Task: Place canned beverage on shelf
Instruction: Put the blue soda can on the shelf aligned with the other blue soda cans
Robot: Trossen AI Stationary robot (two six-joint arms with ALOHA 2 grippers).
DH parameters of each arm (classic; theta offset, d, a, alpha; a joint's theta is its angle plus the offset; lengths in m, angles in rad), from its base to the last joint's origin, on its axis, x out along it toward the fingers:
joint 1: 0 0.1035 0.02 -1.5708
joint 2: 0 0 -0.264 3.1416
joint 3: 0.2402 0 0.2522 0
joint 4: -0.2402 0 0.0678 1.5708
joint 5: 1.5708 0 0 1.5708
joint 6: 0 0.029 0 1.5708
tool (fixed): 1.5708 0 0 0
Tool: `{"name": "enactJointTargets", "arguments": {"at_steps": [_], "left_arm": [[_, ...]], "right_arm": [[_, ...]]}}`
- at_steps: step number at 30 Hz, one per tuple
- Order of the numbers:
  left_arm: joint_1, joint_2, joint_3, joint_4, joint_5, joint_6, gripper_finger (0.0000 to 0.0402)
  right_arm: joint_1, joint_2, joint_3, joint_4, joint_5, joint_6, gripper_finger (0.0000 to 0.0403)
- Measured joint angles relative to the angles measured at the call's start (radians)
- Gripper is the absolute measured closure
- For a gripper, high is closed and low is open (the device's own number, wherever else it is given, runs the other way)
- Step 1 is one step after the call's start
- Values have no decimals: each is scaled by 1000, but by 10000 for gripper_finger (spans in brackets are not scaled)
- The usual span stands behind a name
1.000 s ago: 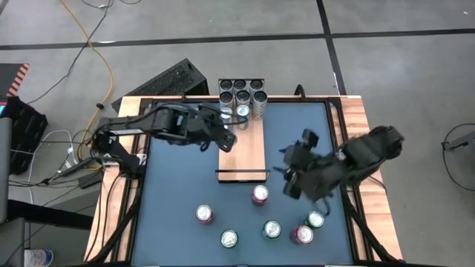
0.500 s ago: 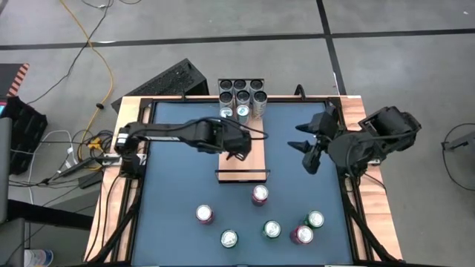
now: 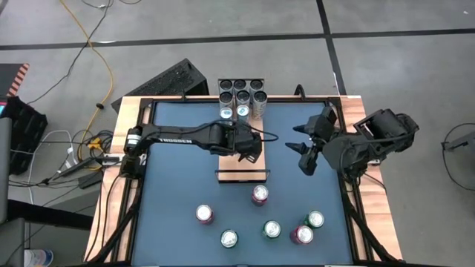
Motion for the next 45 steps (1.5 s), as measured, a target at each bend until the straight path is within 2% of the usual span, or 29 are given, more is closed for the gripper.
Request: {"name": "enactJointTargets", "arguments": {"at_steps": [3,14,20,28,32,36,39,45], "left_arm": [[0,0,0,-9,-27,8,164],[-3,31,3,10,-9,6,139],[-11,45,3,29,-9,68,138],[-18,38,85,44,8,99,138],[-43,30,152,-20,12,192,138],[-107,-45,274,-69,7,290,138],[-170,-130,357,-138,-80,324,138],[-306,-388,286,-174,-295,224,138]], "right_arm": [[0,-1,0,0,-1,0,173],[0,0,0,1,-9,-7,173],[5,0,0,0,-9,-8,173],[26,0,0,0,-5,-26,173],[29,0,0,0,19,-70,173],[45,0,0,0,46,-135,173],[26,-1,-23,1,99,-78,173],[-101,30,-160,68,81,65,173]]}}
